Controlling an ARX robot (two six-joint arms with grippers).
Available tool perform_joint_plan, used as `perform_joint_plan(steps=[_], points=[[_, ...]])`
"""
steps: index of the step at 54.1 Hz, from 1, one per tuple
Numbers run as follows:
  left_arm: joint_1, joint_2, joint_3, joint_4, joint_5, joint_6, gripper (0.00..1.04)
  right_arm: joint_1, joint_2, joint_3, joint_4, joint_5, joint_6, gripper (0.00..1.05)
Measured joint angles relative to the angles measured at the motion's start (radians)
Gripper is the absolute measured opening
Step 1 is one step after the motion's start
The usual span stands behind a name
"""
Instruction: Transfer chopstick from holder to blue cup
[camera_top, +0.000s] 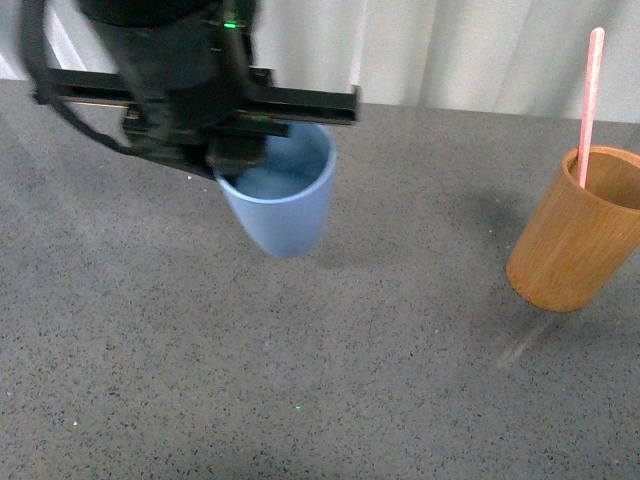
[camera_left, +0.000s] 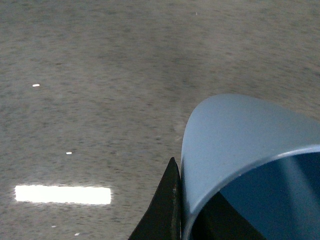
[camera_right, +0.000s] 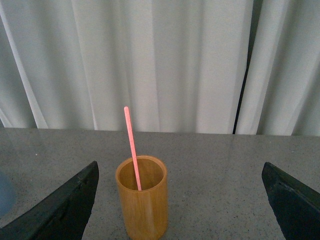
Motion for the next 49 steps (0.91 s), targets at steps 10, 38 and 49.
perform_joint_plan(steps=[10, 38, 49], points=[[-0.084, 0.093, 0.079, -0.023, -0.003, -0.041, 0.03, 0.0, 0.0, 0.0, 0.0, 0.0, 0.0, 0.95], [-0.098, 0.212, 0.15, 0.006, -0.003, -0.094, 0.33, 0.0, 0.0, 0.0, 0.0, 0.0, 0.0, 0.95], [-0.043, 0.051, 0.012, 0.105, 0.029, -0.089, 0.76, 0.0, 0.0, 0.0, 0.0, 0.0, 0.0, 0.95]])
